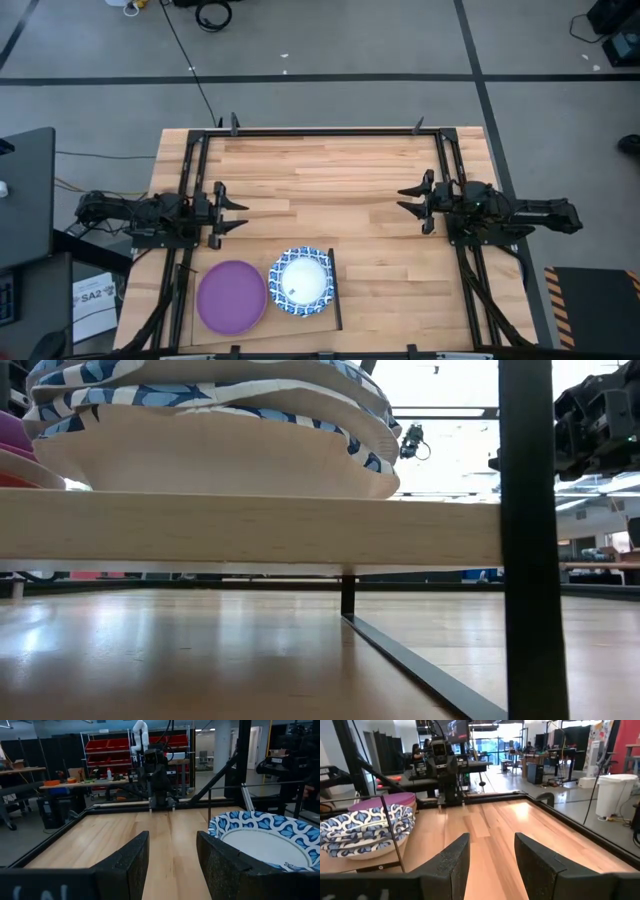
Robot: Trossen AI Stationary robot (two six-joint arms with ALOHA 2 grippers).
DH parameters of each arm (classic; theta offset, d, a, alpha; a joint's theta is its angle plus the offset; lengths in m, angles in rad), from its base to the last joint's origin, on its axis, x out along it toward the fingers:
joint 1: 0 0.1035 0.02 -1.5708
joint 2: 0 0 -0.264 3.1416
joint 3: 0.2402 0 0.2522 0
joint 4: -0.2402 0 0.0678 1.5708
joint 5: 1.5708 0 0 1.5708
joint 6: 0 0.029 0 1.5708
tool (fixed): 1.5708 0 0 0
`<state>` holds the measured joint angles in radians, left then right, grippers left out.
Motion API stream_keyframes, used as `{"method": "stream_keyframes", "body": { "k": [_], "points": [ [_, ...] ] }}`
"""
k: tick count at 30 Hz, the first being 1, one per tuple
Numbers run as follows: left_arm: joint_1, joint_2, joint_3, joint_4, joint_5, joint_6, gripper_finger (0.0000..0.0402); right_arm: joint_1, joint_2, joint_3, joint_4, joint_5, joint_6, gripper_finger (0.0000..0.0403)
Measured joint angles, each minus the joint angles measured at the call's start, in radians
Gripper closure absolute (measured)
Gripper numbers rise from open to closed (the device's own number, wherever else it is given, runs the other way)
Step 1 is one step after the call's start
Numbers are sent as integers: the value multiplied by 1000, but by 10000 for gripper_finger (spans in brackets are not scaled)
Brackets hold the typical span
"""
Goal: Place and stack plates onto a shelf
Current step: Return to Home Position
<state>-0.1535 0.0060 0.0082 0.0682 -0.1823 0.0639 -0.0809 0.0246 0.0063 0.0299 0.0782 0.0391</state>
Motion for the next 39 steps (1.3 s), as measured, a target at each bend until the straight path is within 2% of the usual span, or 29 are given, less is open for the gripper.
{"method": "stream_keyframes", "body": {
  "k": [7,28,35,39],
  "points": [
    [0,0,0,-14,3,3,230,0,0,0,0,-1,10,242],
    [5,1,0,-19,-46,159,230,0,0,0,2,-1,10,242],
    [107,1,0,-20,-46,156,230,0,0,0,2,-1,10,242],
    [155,1,1,-35,33,106,230,0,0,0,2,-1,10,242]
  ]
}}
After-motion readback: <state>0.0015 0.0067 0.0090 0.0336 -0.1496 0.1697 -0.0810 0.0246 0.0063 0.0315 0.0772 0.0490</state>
